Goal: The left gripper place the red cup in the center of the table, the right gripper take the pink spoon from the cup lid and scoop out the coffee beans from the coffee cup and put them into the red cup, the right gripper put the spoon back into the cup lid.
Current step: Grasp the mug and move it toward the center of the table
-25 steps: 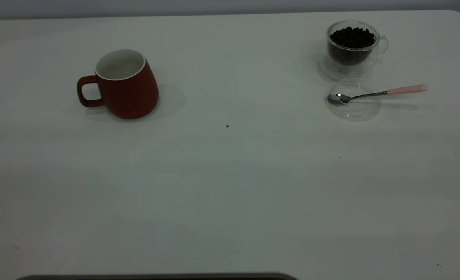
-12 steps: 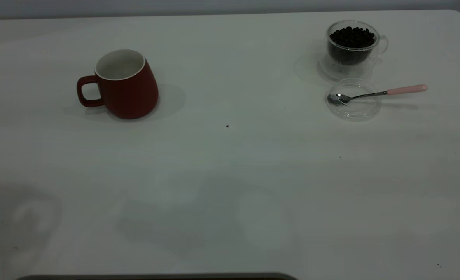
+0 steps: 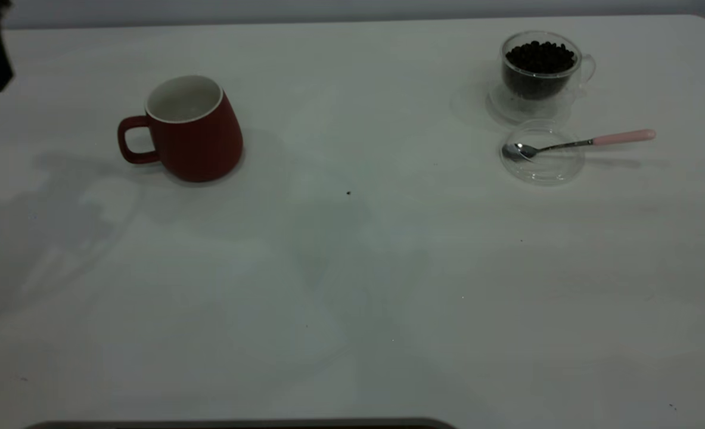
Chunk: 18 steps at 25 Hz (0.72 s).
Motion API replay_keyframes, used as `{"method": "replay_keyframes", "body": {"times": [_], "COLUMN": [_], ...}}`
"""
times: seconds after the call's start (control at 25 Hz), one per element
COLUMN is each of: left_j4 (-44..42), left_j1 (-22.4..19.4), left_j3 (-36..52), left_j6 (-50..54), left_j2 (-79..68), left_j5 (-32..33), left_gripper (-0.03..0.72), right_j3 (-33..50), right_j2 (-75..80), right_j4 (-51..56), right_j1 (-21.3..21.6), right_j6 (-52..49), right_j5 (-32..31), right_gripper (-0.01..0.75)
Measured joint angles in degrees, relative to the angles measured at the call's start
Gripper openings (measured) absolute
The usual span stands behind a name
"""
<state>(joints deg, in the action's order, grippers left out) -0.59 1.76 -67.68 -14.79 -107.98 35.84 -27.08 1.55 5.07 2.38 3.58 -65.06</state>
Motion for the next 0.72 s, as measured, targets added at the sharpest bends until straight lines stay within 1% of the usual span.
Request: {"method": "replay_keyframes", "body": {"times": [0.12,0.2,0.36,0.44,0.56,0.72], "left_j4": [3.2,4.6,5.0,5.0,5.9,10.3], "left_j1": [0.0,0.0,0.0,0.3,0.8,0.9], "left_j3": [-7.3,-11.1,-17.5,-19.6,-20.6,-20.7], "left_j6": [-14.9,-21.1,-25.8,-29.2,-38.7,-51.5], "left_j2": [-7.5,-12.1,-18.4,-19.9,-20.8,-21.4], "left_j5": [3.3,3.9,4.2,4.3,4.5,5.0], "left_gripper": [0.587,0.587,0.587,0.587,0.587,0.587], "right_j3": [0.0,0.0,0.0,0.0,0.0,0.0], "right_j2": [0.0,0.0,0.0,0.0,0.0,0.0], "right_j4": [0.0,0.0,0.0,0.0,0.0,0.0], "right_j1": [0.0,0.0,0.0,0.0,0.0,0.0], "right_j6": [0.0,0.0,0.0,0.0,0.0,0.0], "right_j5": [0.0,0.0,0.0,0.0,0.0,0.0], "right_gripper": [0.537,0.537,0.537,0.537,0.537,0.537]}}
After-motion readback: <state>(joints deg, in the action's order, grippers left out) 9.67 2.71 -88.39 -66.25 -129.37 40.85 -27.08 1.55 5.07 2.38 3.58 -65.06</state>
